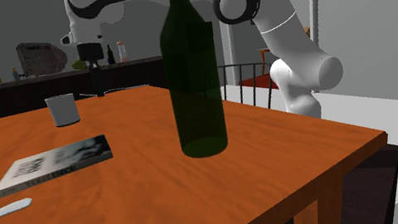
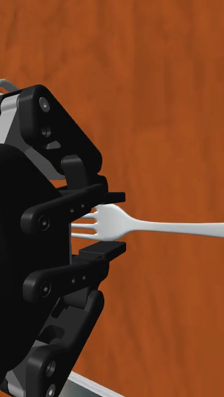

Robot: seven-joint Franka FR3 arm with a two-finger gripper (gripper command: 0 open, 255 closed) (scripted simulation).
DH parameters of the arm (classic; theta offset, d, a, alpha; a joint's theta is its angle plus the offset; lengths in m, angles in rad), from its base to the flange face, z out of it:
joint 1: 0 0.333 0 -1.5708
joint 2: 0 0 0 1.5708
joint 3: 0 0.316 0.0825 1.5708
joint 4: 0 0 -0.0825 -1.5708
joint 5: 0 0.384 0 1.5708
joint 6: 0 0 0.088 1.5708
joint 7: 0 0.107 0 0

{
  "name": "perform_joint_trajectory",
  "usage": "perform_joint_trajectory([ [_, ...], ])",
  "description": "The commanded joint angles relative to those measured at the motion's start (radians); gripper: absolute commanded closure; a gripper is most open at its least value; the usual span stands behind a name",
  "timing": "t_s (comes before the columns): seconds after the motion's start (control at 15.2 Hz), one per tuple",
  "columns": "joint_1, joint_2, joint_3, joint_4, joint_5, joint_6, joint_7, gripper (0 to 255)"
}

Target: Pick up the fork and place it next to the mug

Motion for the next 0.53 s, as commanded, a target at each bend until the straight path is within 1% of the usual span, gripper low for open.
perform_joint_trajectory([
  [0.0, 0.008, -0.007, 0.000, -0.039, -0.002, 0.032, -0.004, 255],
  [0.46, 0.027, -0.015, 0.001, -0.147, -0.002, 0.130, -0.015, 255],
])
